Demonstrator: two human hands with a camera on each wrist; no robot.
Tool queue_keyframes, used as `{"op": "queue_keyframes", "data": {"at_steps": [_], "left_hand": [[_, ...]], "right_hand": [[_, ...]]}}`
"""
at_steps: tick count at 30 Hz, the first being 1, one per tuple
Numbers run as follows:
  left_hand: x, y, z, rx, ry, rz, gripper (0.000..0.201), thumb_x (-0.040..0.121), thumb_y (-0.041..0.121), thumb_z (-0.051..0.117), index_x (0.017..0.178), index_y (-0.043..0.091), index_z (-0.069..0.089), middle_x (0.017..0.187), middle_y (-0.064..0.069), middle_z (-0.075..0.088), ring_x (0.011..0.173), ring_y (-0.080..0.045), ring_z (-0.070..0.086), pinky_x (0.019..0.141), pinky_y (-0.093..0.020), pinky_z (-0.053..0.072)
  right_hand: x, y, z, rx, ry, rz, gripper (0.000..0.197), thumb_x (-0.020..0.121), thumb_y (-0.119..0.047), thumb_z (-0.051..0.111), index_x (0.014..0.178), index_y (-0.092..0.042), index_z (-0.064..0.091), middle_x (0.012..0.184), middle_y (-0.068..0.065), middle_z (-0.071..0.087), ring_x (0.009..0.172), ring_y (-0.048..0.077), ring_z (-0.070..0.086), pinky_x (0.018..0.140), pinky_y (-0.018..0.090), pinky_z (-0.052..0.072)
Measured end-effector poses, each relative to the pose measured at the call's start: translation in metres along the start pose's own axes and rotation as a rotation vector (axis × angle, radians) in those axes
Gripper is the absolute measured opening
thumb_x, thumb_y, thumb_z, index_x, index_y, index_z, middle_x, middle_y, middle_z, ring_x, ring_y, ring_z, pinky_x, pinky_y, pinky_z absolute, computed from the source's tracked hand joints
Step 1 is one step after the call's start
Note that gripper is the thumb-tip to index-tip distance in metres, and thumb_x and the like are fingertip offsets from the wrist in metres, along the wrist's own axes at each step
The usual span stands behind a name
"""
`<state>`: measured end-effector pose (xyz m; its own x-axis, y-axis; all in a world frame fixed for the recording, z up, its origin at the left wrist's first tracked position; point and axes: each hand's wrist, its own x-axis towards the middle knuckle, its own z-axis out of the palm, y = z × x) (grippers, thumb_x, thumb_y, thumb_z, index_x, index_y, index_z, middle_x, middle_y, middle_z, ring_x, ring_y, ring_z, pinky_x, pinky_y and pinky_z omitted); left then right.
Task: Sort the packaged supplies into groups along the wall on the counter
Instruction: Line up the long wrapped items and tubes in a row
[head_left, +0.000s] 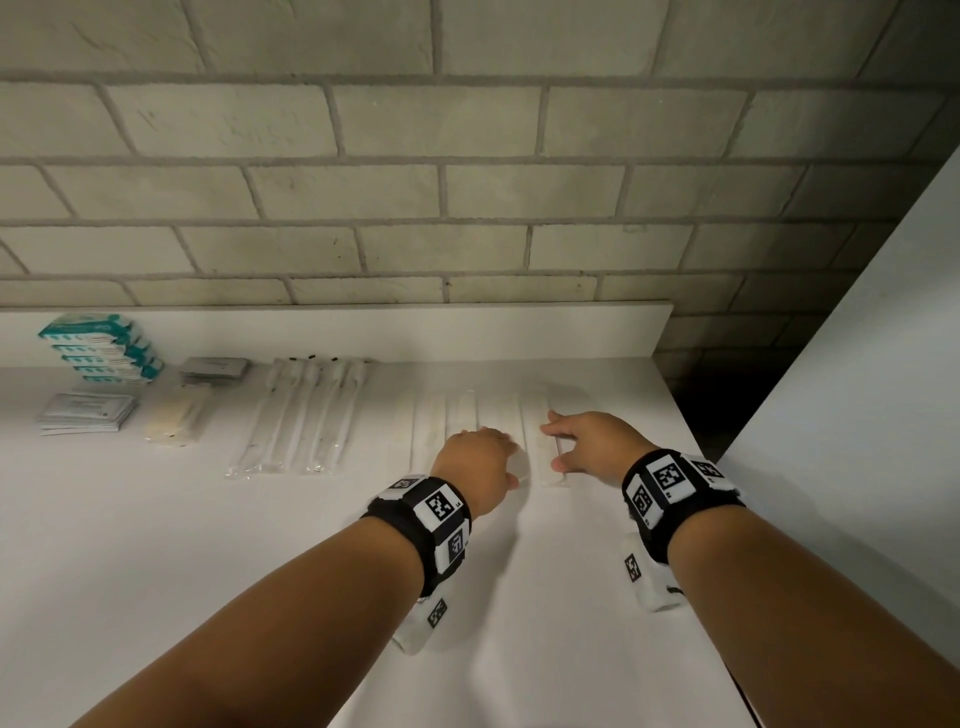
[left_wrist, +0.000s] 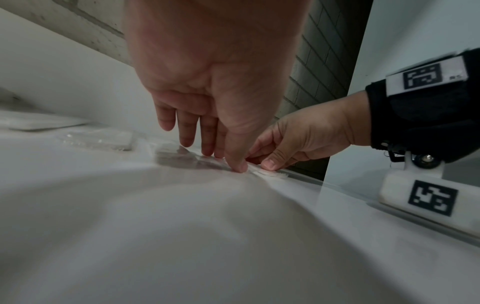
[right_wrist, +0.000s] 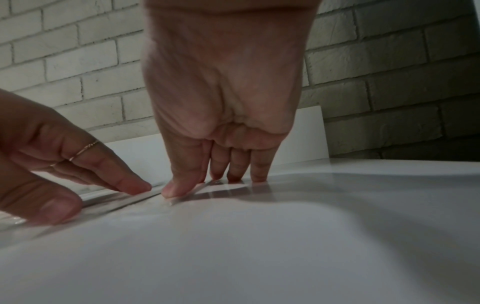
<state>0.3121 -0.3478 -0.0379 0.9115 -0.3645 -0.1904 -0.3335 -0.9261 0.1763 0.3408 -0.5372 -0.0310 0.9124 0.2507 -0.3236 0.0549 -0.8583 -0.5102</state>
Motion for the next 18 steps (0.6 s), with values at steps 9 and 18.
{"op": "queue_keyframes", "data": {"at_steps": [9,18], "left_hand": [[-0.004,0.001,-0.002,-0.004,0.01,0.004,0.053,0.096,0.035,0.05,0.145,0.017,0.04,0.149,-0.002,0.041,0.131,-0.024,0.044,0.11,-0.033,0.029],[-0.01,-0.031,-0.007,0.054,0.071,-0.076,0.046,0.096,0.023,0.045,0.142,0.015,0.044,0.149,0.0,0.041,0.137,-0.021,0.035,0.114,-0.036,0.026]], "right_hand": [[0.004,0.006,0.001,0.05,0.008,0.014,0.062,0.084,-0.014,0.072,0.141,-0.022,0.049,0.154,-0.015,0.031,0.137,0.01,0.04,0.115,0.028,0.03],[-0.001,-0.022,-0.004,-0.112,-0.009,-0.074,0.057,0.089,-0.026,0.065,0.143,-0.019,0.046,0.156,-0.007,0.029,0.144,0.016,0.028,0.119,0.037,0.021]]}}
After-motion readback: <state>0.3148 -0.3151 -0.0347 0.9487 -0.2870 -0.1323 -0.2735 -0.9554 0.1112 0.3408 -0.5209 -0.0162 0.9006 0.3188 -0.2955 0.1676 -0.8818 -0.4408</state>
